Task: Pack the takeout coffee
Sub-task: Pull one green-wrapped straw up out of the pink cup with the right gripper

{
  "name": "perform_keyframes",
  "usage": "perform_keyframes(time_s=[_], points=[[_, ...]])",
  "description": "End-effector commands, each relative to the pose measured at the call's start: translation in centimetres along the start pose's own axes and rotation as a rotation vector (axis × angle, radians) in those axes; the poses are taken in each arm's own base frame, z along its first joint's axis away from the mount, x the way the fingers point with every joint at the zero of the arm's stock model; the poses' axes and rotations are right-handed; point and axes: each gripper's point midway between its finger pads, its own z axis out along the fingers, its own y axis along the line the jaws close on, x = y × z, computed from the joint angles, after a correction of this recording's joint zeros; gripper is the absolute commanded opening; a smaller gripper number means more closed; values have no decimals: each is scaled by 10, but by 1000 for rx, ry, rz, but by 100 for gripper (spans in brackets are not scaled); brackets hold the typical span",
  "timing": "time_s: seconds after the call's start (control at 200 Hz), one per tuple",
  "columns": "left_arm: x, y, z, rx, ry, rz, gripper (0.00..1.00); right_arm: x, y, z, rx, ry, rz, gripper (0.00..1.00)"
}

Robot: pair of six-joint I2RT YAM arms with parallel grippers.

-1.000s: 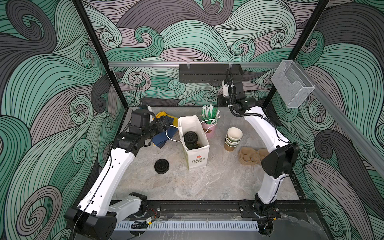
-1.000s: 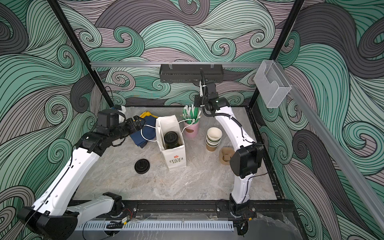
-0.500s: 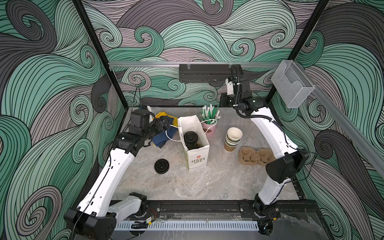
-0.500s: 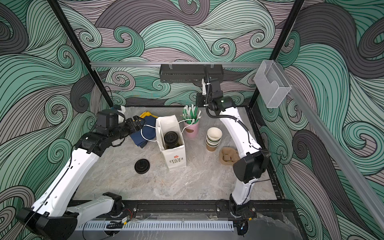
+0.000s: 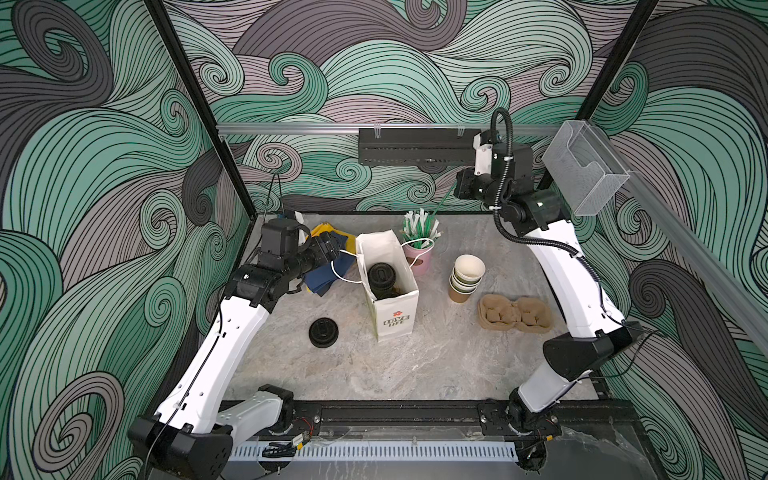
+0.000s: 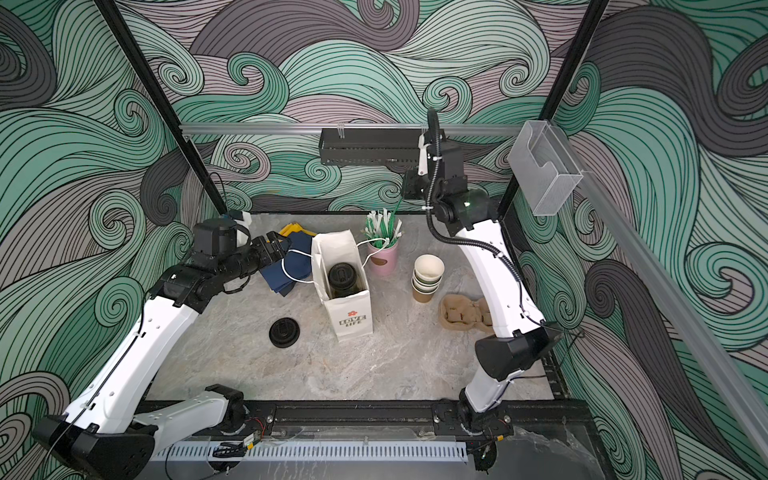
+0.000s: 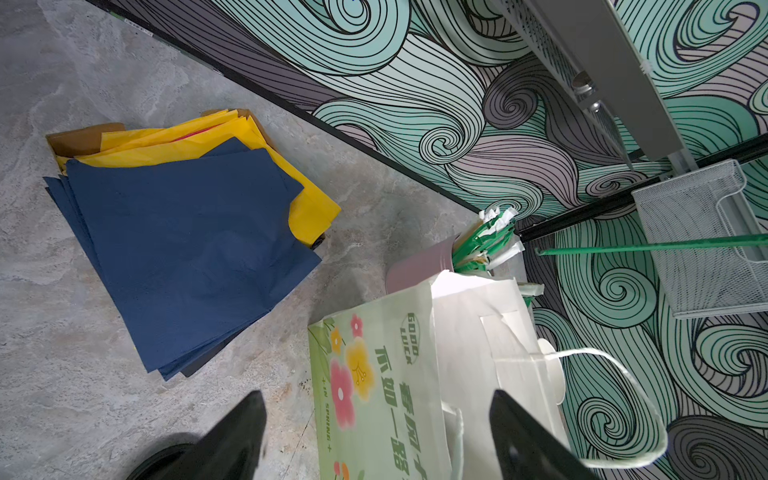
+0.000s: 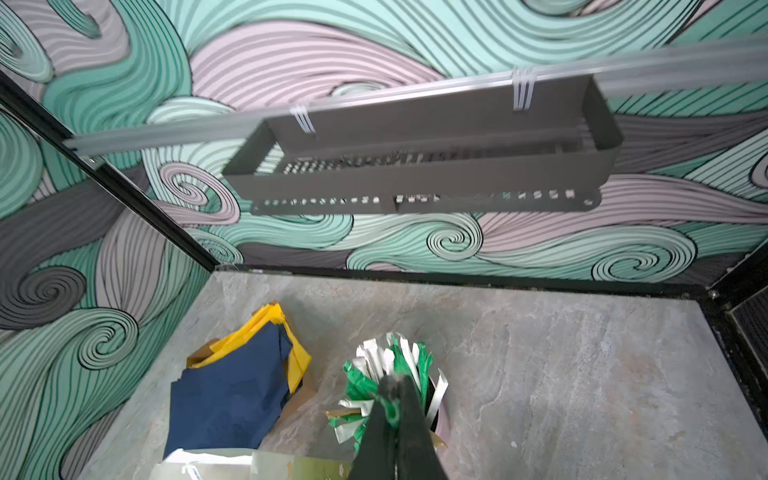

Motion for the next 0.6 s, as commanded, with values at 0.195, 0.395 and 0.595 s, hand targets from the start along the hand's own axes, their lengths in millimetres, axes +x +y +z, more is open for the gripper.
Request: perform_keyframes(time_s=[0.195, 0.395, 0.595], points=[[-2, 6, -11, -12, -38, -7, 86, -38, 81, -66, -343, -100, -25, 1], [-1, 5, -12, -2, -36, -8, 86, 2, 140, -70, -527, 55, -56, 1], [0, 6, -16, -3, -42, -10, 86, 69, 163, -49, -531, 254, -135, 1]])
